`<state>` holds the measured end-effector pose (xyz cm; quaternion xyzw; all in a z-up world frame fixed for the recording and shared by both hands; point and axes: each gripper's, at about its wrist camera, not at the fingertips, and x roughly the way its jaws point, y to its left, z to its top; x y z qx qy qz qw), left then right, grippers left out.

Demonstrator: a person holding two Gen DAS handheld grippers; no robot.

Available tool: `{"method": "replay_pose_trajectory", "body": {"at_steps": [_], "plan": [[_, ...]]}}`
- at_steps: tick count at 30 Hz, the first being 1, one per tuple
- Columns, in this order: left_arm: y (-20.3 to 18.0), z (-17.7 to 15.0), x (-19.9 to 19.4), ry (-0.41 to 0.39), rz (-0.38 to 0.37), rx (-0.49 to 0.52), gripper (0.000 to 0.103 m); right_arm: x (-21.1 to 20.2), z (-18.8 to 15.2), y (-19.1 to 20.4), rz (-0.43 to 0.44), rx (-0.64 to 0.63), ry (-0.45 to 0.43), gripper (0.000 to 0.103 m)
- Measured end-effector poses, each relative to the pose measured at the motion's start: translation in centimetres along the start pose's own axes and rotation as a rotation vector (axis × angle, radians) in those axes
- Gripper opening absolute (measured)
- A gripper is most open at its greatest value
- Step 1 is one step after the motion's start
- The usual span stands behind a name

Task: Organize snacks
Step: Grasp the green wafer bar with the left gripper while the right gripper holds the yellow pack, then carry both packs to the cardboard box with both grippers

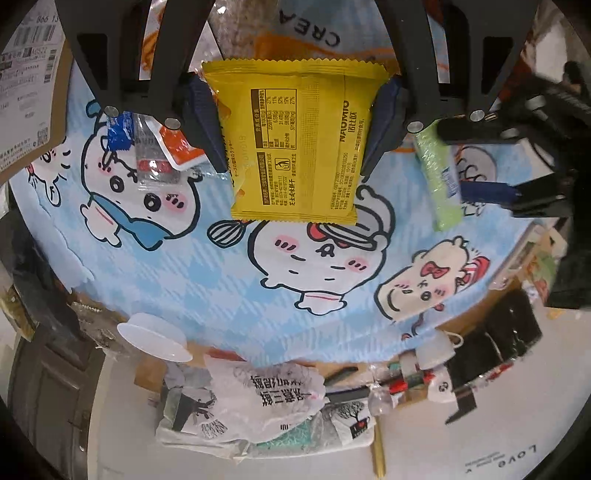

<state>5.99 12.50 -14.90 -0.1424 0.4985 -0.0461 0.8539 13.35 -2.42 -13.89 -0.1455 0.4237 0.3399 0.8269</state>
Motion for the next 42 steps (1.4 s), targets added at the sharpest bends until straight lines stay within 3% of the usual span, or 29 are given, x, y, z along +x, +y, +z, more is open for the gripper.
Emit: {"method": "replay_pose_trajectory", "body": {"at_steps": [4,6,7,10,13,15,16,19,22,25,27,33,42], "plan": [[-0.2,1.9,1.1,0.004,0.060,-0.013,0.058,-0.9,-0.8,-0.7,0.030,0.014,-0.020,0.065],[-0.5,3.1,1.9,-0.002,0.108,0.016,0.048,-1.2,-1.1,-1.1,0.049,0.022,-0.029,0.065],[-0.8,3.7,2.4,-0.005,0.149,0.045,0.034,-1.3,-1.2,-1.2,0.053,0.024,-0.032,0.065],[-1.1,5.1,3.6,-0.024,0.208,0.127,0.028,-1.5,-1.5,-1.6,0.067,0.025,-0.039,0.065],[-1.1,5.9,4.1,-0.026,0.227,0.161,0.028,-1.5,-1.6,-2.1,0.069,0.037,-0.044,0.065],[-1.0,5.7,4.0,-0.008,0.242,0.170,0.039,-1.5,-1.7,-2.3,0.068,0.043,-0.044,0.065],[-0.9,5.4,3.8,-0.006,0.276,0.173,0.052,-1.5,-1.7,-2.4,0.068,0.045,-0.044,0.065],[-1.0,3.9,3.1,-0.008,0.284,0.192,0.056,-1.5,-1.7,-2.6,0.070,0.049,-0.046,0.065],[-1.2,3.1,2.8,-0.030,0.257,0.195,0.042,-1.5,-1.7,-2.7,0.075,0.057,-0.049,0.065],[-1.8,2.8,2.8,-0.080,0.320,0.219,0.026,-1.5,-1.7,-2.6,0.080,0.061,-0.051,0.065],[-2.0,3.1,3.0,-0.095,0.354,0.219,0.025,-1.7,-1.8,-2.4,0.080,0.056,-0.053,0.065],[-1.3,3.9,2.6,-0.106,0.345,0.166,0.024,-3.3,-2.0,-2.3,0.078,0.053,-0.080,0.065],[-4.9,4.0,-4.9,-0.250,0.362,0.199,0.023,-9.6,-1.7,-2.1,0.080,0.028,-0.222,0.065]]}}
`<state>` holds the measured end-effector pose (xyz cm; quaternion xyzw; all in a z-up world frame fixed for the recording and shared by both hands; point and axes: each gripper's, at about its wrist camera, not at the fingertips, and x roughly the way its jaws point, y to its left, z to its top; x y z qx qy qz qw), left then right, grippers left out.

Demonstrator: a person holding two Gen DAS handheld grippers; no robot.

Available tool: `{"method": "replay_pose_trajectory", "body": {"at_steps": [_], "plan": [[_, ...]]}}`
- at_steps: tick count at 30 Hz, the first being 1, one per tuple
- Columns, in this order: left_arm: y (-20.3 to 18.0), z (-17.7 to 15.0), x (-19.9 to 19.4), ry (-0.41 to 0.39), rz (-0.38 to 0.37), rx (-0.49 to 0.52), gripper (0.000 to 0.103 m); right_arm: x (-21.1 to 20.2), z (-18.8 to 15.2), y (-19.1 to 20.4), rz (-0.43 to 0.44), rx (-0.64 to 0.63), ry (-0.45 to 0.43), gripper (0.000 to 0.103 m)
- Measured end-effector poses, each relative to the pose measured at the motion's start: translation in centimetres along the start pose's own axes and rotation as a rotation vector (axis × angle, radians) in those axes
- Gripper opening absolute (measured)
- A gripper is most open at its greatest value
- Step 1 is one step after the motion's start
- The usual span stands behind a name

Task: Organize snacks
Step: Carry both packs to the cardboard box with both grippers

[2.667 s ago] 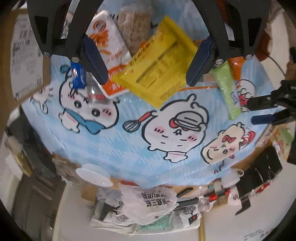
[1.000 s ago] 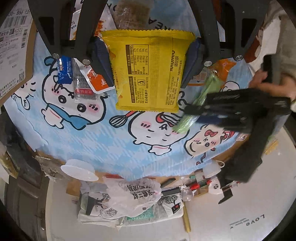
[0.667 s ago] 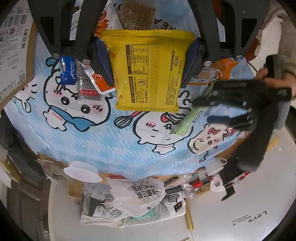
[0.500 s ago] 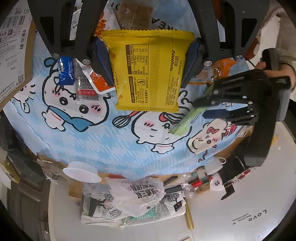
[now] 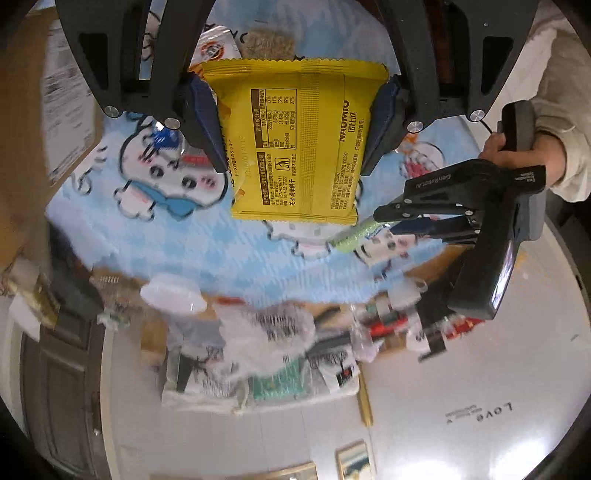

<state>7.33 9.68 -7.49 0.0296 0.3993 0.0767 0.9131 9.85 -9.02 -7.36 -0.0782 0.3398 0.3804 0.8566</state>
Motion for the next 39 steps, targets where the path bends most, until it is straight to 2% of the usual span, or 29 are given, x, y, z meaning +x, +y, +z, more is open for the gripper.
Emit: {"method": "replay_pose_trajectory", "body": {"at_steps": [3,4,6,10,13,16,23,26,28,35,39], "plan": [[-1.1,1.3,-2.7,-0.060,0.003,0.036,0.023,-3.3,1.1,0.2,-0.010,-0.018,-0.077,0.065],[-1.4,1.4,-2.8,-0.053,0.010,0.042,0.023,-4.1,1.3,0.2,-0.015,-0.021,-0.092,0.065],[-1.9,0.9,-1.5,-0.020,-0.004,0.043,0.023,-5.8,1.4,0.1,-0.037,-0.017,-0.126,0.065],[-2.3,-1.8,3.6,0.091,-0.013,0.026,0.023,-6.7,0.4,0.0,-0.026,-0.016,-0.113,0.065],[-2.2,-3.2,6.1,0.133,-0.011,0.015,0.023,-6.2,-0.6,-0.1,-0.019,-0.020,-0.080,0.065],[-2.0,-3.2,7.2,0.154,-0.030,0.007,0.024,-5.2,-1.2,-0.5,-0.007,-0.009,-0.052,0.065],[-1.3,-2.4,8.7,0.138,-0.049,-0.018,0.030,-0.6,-1.7,-1.2,0.018,0.018,0.022,0.065],[-1.0,-2.0,9.2,0.127,-0.062,-0.034,0.030,1.3,-1.8,-1.4,0.020,0.023,0.050,0.065],[-1.1,-1.8,9.3,0.121,-0.077,-0.030,0.024,2.4,-1.7,-1.8,0.012,0.028,0.062,0.065],[-1.1,-1.9,8.9,0.107,-0.074,-0.027,0.023,4.4,-1.5,-2.8,-0.011,0.057,0.081,0.065],[-1.0,-1.2,6.6,0.068,-0.066,-0.026,0.023,3.7,-1.1,-2.6,-0.012,0.058,0.064,0.065]]}}
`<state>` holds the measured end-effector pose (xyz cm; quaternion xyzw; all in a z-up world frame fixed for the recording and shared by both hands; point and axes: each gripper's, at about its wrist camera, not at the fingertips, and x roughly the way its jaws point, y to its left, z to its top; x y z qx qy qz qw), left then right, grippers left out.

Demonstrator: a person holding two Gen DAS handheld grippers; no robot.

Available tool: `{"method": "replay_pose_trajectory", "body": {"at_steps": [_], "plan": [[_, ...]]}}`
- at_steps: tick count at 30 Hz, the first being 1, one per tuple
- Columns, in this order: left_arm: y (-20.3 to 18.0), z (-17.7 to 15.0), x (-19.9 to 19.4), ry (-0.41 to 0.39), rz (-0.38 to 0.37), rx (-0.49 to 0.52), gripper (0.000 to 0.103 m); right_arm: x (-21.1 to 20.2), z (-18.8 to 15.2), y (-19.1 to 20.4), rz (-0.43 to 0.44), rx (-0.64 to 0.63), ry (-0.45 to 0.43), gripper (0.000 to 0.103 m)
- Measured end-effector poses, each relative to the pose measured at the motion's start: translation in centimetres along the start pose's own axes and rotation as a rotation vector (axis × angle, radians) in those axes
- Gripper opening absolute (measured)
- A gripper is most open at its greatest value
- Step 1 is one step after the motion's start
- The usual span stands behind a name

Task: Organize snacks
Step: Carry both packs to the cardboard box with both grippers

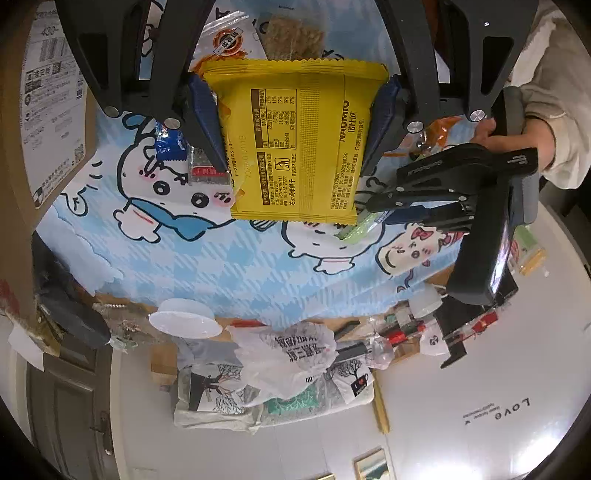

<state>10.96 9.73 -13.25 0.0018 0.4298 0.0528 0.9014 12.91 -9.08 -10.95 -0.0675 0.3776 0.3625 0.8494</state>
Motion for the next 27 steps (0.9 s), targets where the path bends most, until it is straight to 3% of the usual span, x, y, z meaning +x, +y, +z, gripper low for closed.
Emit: {"method": "replay_pose_trajectory", "body": {"at_steps": [4,10,16,21,27], "plan": [[-0.6,0.9,-4.3,-0.072,0.007,0.013,0.023,-1.9,0.3,0.6,0.005,-0.014,-0.039,0.065],[-3.3,2.5,-12.9,-0.206,-0.007,0.069,0.023,-8.1,1.7,1.9,0.018,-0.043,-0.168,0.065],[-9.2,4.7,-20.0,-0.332,-0.071,0.168,0.023,-15.0,1.7,1.0,-0.035,-0.042,-0.288,0.065],[-15.7,6.7,-22.0,-0.351,-0.203,0.254,0.023,-19.0,0.7,-2.9,-0.115,0.020,-0.339,0.065],[-24.6,9.6,-19.6,-0.296,-0.317,0.368,0.023,-20.2,-1.4,-9.5,-0.234,0.115,-0.327,0.065]]}}
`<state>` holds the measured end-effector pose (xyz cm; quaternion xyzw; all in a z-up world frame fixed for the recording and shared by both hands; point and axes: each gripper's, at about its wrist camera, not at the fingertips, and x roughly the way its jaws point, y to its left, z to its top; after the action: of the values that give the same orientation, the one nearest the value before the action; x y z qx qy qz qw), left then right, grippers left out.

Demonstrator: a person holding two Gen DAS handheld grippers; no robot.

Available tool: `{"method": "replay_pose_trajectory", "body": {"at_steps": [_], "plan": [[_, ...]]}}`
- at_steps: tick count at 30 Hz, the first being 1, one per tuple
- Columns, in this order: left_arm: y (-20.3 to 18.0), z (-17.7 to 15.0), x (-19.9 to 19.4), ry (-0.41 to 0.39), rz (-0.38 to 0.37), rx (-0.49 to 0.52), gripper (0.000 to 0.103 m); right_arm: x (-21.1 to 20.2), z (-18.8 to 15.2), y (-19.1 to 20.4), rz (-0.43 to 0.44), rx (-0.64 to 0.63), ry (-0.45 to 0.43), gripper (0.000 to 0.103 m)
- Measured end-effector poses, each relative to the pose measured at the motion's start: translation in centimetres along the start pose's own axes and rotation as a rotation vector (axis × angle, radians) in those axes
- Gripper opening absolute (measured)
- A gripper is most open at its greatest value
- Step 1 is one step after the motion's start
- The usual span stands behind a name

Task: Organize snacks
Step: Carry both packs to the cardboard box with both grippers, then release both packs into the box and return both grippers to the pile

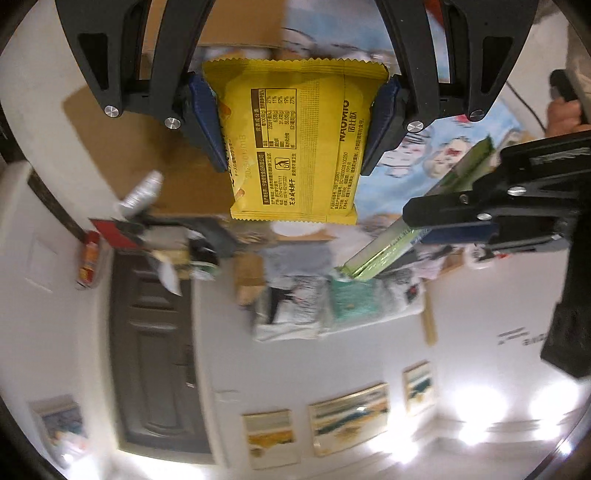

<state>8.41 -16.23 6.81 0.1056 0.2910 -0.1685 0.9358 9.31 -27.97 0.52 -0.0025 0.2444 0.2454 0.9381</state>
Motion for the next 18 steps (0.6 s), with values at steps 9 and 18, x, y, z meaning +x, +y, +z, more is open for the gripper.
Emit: {"method": "replay_pose_trajectory", "body": {"at_steps": [9,18], "plan": [[-5.9,1.7,11.2,0.232,-0.100,0.086,0.023,3.4,-2.5,-6.9,-0.079,0.037,0.136,0.065],[-5.7,2.4,15.6,0.306,-0.079,0.056,0.026,6.2,-3.6,-7.9,-0.120,-0.011,0.205,0.066]]}}
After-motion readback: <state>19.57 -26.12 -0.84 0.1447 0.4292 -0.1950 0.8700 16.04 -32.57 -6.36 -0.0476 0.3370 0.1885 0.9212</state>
